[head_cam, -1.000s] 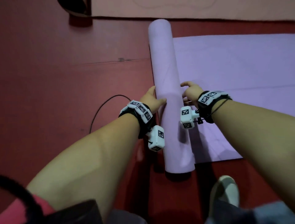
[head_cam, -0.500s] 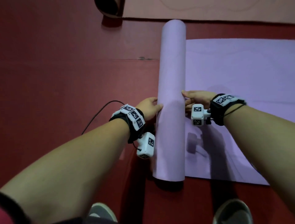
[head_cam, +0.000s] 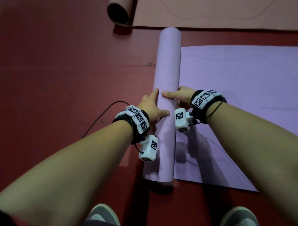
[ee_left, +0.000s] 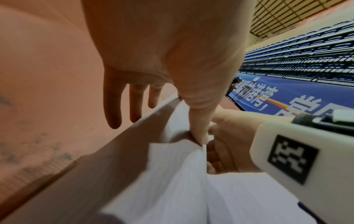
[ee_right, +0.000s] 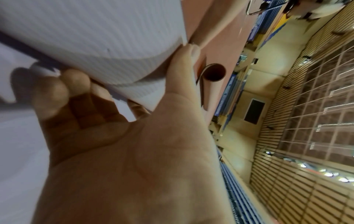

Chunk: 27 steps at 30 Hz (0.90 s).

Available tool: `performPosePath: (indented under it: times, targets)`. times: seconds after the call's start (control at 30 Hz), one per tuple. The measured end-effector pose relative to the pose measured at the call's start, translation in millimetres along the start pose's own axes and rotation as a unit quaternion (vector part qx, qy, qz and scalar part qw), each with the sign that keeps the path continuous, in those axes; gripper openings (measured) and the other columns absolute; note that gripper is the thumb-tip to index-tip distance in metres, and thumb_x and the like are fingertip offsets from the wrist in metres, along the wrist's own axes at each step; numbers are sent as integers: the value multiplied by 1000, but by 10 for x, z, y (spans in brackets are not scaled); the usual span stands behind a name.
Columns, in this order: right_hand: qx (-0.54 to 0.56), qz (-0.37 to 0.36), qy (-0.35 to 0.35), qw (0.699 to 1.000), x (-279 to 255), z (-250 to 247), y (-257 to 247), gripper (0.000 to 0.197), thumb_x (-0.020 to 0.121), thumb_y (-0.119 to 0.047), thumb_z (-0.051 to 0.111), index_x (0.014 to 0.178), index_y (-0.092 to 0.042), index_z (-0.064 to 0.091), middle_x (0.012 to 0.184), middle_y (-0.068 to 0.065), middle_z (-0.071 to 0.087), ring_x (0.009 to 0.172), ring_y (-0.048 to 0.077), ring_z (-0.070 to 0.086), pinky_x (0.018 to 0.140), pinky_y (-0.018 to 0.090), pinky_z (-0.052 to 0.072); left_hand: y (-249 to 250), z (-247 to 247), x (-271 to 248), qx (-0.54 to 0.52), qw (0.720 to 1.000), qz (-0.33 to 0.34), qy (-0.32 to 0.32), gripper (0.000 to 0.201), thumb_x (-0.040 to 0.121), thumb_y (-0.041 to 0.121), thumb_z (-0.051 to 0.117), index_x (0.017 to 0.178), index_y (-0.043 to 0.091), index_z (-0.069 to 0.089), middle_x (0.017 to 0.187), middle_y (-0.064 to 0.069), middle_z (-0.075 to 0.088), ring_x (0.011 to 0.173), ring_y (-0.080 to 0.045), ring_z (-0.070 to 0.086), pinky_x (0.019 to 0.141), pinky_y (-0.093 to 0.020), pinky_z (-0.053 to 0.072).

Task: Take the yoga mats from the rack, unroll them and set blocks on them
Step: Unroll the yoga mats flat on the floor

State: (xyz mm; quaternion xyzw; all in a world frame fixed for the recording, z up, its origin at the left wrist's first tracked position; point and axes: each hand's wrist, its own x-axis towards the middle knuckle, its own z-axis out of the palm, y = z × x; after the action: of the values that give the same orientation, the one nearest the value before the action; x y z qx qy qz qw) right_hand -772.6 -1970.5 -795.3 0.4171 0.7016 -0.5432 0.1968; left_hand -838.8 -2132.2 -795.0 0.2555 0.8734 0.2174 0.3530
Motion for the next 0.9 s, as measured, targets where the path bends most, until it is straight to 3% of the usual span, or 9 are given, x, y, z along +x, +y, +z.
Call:
performPosePath:
  times: [0.1,0.23,0.33,0.43,0.5,0.6,0.73,0.8,0.9]
  targets:
    - [-72,0,4,997,-50,-45,-131,63,73,-61,75,97,-5,59,77,13,67,57,24,64,48,25,50,0,-16,-32,-7,1000,-22,2,107,76,44,80,158,31,11,145,-11,37,126,-29,50,98,-32,43]
    - [-121,-22,-2,992,-39,-47,-254,53,85,-52,69,91,0,63,78,18,71,64,30,68,61,33,58,64,-112,-44,-27,998,-54,-4,104,72,25,71,156,34,11,145,-12,42,119,-32,55,98,-41,50]
    - [-113,-47,-4,992,-22,24,-323,35,92,-32,64,97,2,59,85,23,72,74,38,72,75,50,60,96,-180,-52,6,999,-44,14,88,80,14,59,155,37,19,142,-15,38,117,-37,54,97,-41,49]
    - [-90,-84,2,992,14,130,-344,13,90,-5,57,100,-4,47,76,22,64,64,34,65,70,50,58,67,-207,-52,37,997,-43,51,75,79,26,63,147,30,32,140,-13,35,123,-39,47,103,-44,44]
    - [-102,-115,20,988,54,205,-336,23,88,-3,61,101,-11,43,74,18,65,64,31,65,69,49,58,21,-207,-52,44,996,-48,68,74,78,33,69,144,24,35,139,-11,34,124,-38,42,101,-43,43]
    - [-95,-164,34,981,89,313,-339,34,84,-15,72,106,-15,45,75,11,67,65,28,67,63,41,58,-37,-218,-73,67,993,-39,89,83,76,38,75,146,33,32,145,-9,29,126,-34,36,98,-43,42]
    - [-82,-205,25,975,171,479,-389,38,82,-9,70,112,-21,51,74,7,65,60,21,63,61,36,57,-74,-241,-68,137,982,-58,115,76,74,38,77,139,27,38,151,-6,22,129,-33,32,82,-40,35]
    - [-67,-224,13,972,198,560,-430,41,84,-4,66,120,-21,56,71,3,62,59,18,60,63,36,58,-106,-258,-61,168,975,-72,130,78,74,35,75,140,24,36,154,-2,19,130,-32,31,86,-44,37]
    - [-63,-244,-8,968,216,662,-503,53,86,3,57,133,-20,58,68,-6,55,58,10,51,60,22,46,-189,-278,-43,175,973,-84,123,94,72,41,76,148,30,23,153,0,21,130,-33,32,95,-52,39]
